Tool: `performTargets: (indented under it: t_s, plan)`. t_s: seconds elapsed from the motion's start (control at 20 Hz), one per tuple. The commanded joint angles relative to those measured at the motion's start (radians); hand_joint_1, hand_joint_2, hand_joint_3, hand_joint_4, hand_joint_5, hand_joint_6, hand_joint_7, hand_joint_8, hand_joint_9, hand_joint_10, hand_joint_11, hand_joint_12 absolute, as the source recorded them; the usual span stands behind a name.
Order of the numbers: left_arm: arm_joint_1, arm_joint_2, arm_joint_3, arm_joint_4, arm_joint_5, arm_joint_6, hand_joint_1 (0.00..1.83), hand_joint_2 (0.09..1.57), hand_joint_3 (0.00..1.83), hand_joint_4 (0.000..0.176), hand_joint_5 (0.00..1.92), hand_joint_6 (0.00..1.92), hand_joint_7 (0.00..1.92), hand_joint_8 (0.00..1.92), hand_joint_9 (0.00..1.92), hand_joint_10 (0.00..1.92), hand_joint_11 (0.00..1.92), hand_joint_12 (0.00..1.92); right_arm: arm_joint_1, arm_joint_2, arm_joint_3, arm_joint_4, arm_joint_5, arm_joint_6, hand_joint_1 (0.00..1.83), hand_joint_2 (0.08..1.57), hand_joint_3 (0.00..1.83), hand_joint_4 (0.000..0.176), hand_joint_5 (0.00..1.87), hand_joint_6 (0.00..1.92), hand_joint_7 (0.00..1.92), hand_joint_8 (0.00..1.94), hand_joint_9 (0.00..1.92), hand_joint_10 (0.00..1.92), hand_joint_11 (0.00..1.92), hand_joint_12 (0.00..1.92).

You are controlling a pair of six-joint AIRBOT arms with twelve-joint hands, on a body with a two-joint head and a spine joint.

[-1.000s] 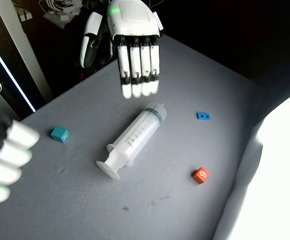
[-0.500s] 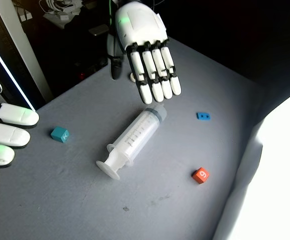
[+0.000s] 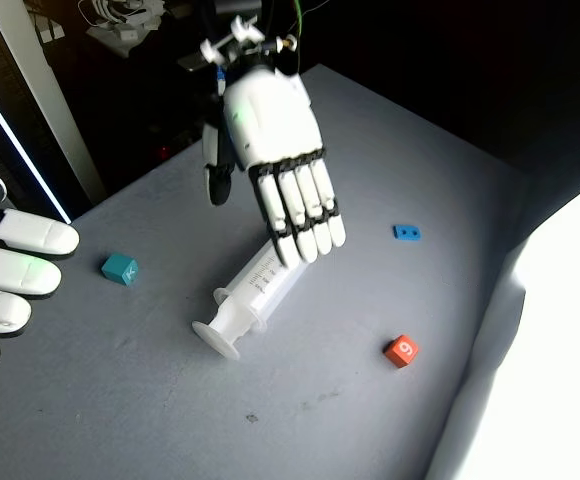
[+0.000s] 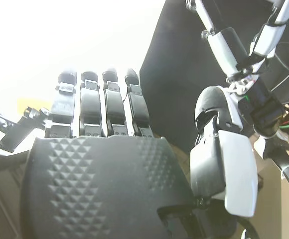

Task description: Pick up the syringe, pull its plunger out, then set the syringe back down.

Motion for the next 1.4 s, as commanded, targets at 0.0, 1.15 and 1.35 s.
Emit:
performTargets:
  t_s: [0.0,1.15,1.35]
  plan:
    - [-0.001,-0.014,0.012,0.04,-0.039,0.002,1.02,0.87,0.0,0.0,0.01,0.01,0.0,0.0,0.01,0.0,0.06,0.04,0.008,0.003,0.001,0.005,0.131,0.001,0.19,1.21,0.0,0.0,0.21,0.0,0.18,0.0,0.12,0.0,0.0,0.17]
    - [0.125,-0.205,0.229,0.056,-0.088,-0.039,1.03,0.94,0.0,0.0,0.15,0.01,0.15,0.0,0.13,0.01,0.0,0.45,0.007,0.0,0.001,0.005,0.135,-0.006,0.22,1.21,0.0,0.0,0.24,0.0,0.23,0.0,0.17,0.0,0.0,0.27]
    - [0.153,-0.211,0.233,0.069,-0.094,-0.07,1.0,0.98,0.0,0.0,0.3,0.02,0.34,0.02,0.31,0.03,0.0,0.99,0.007,0.0,0.001,0.005,0.135,-0.007,0.18,1.22,0.0,0.0,0.24,0.0,0.21,0.0,0.15,0.0,0.0,0.27]
